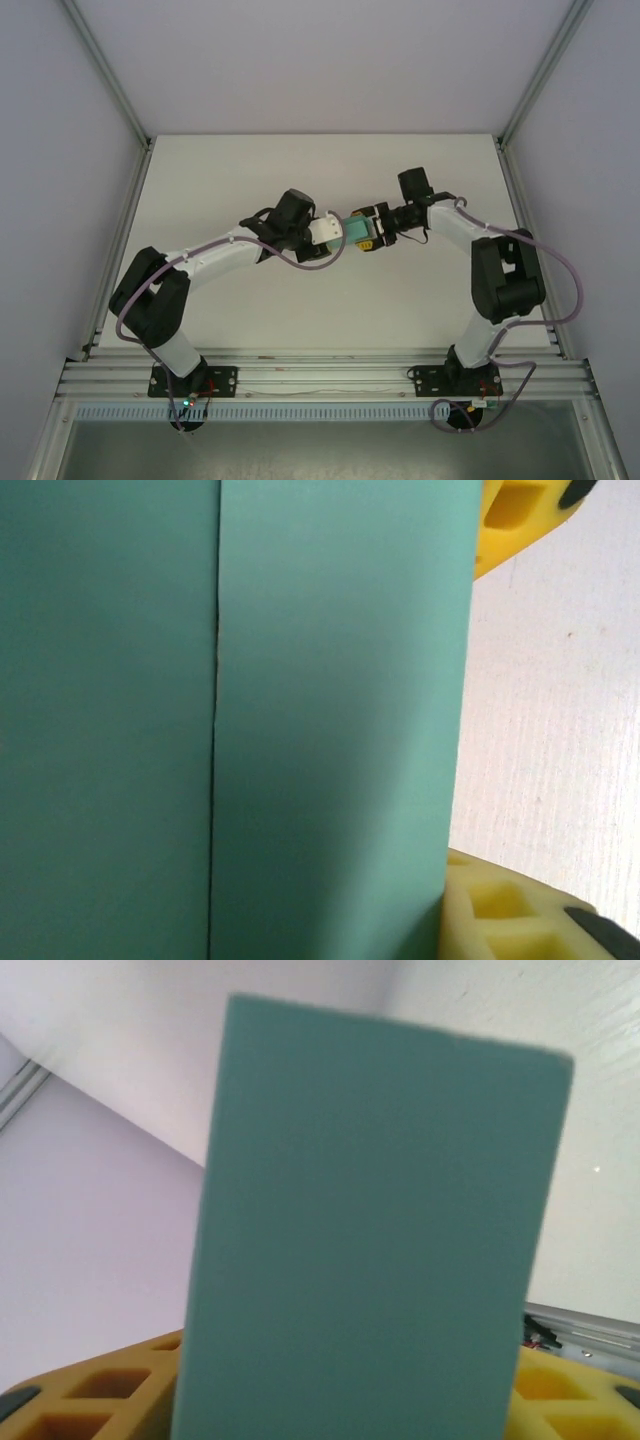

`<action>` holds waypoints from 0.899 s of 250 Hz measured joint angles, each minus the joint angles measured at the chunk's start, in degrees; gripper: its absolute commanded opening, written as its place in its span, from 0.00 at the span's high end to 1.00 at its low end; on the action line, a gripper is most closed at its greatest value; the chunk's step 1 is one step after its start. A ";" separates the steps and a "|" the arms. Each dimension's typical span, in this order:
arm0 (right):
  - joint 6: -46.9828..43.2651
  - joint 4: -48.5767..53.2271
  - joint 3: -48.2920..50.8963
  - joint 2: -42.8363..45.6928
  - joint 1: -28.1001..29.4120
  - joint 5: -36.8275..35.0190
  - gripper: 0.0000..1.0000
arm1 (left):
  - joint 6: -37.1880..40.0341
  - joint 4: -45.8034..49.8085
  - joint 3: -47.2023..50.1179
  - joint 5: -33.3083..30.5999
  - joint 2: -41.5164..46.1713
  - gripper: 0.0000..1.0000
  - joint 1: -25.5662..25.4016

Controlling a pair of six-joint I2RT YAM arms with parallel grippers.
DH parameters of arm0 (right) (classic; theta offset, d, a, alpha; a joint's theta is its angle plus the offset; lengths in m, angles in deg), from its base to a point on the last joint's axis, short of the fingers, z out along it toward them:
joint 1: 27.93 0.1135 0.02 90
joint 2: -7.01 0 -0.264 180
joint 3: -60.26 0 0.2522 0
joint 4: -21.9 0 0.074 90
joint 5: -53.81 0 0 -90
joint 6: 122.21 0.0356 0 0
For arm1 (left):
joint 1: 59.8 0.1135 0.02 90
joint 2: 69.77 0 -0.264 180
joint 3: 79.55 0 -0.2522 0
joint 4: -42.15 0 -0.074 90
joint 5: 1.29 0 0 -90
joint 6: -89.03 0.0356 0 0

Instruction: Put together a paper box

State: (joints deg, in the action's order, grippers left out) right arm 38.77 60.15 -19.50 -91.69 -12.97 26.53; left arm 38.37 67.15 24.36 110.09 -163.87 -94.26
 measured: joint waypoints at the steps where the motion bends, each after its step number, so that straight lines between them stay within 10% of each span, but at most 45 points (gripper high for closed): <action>1: 0.11 -0.02 0.02 0.07 0.00 -0.04 0.23 | 0.02 -0.02 0.00 -0.02 0.00 0.64 0.00; 18: 0.39 -0.07 0.24 1.18 -0.02 -0.85 0.00 | 0.20 0.09 0.00 -0.52 0.00 0.66 0.11; 75: -4.20 2.32 0.87 6.43 -1.11 -10.49 0.00 | 2.01 4.70 -1.90 -0.68 0.00 0.67 0.33; 158: -33.86 10.25 -2.75 24.20 -2.75 -45.03 0.00 | 7.32 22.23 -13.31 2.36 -3.80 0.67 0.37; 225: -64.59 -2.25 10.03 39.04 -3.15 -43.52 0.00 | 9.03 33.00 -18.10 5.75 -10.73 0.67 0.37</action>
State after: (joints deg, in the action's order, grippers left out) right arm -25.82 57.90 -9.47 -52.65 -16.12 -16.98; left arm 47.39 100.16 6.27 115.84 -174.61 -93.89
